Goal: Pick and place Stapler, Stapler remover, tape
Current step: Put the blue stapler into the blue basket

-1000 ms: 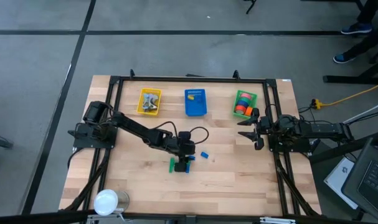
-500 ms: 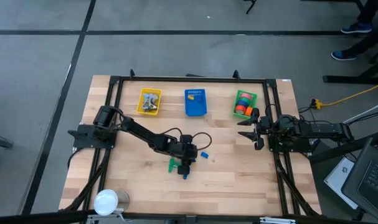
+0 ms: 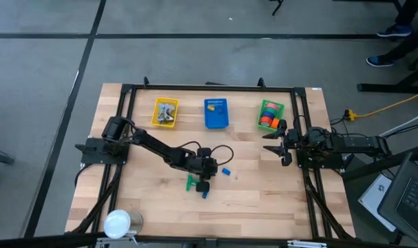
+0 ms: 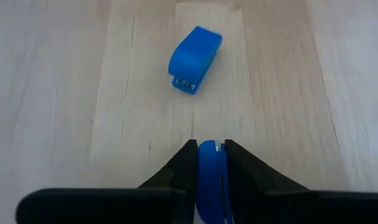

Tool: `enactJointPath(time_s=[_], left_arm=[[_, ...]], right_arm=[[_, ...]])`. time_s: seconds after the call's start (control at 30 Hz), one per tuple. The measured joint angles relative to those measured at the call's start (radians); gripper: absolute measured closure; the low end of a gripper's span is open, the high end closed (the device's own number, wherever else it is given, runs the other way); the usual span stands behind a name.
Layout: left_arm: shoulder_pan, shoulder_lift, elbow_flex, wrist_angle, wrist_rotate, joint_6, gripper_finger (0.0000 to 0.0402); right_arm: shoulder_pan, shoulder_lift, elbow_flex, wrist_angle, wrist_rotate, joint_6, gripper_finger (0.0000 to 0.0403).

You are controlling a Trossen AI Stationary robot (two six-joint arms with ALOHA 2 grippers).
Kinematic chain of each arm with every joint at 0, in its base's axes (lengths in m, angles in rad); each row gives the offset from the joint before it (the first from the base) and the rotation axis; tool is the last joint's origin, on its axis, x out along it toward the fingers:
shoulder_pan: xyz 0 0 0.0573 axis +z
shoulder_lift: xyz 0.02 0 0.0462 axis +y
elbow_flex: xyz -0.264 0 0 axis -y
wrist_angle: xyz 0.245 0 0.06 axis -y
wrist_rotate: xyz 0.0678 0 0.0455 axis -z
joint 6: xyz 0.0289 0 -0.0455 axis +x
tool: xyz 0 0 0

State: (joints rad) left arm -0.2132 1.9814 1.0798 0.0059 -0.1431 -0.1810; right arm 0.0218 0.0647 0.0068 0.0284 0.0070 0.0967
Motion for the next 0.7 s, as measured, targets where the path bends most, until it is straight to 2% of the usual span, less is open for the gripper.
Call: enactJointPath(time_s=[0.17, 0.33, 0.53, 0.7], left_arm=[[0.023, -0.053, -0.007, -0.05, -0.024, 0.0, 0.0349], [0.06, -0.136, -0.004, -0.078, -0.104, -0.02, 0.0342], [0.119, -0.211, -0.003, -0.033, -0.198, -0.019, 0.0343], [0.19, -0.242, -0.003, 0.016, -0.208, -0.017, 0.0343]], right_arm=[[0.0, 0.0, 0.0, 0.0, 0.0, 0.0, 0.0192], [0.0, 0.0, 0.0, 0.0, 0.0, 0.0, 0.0192], [0.0, 0.0, 0.0, 0.0, 0.0, 0.0, 0.0192], [0.0, 0.0, 0.0, 0.0, 0.0, 0.0, 0.0192]])
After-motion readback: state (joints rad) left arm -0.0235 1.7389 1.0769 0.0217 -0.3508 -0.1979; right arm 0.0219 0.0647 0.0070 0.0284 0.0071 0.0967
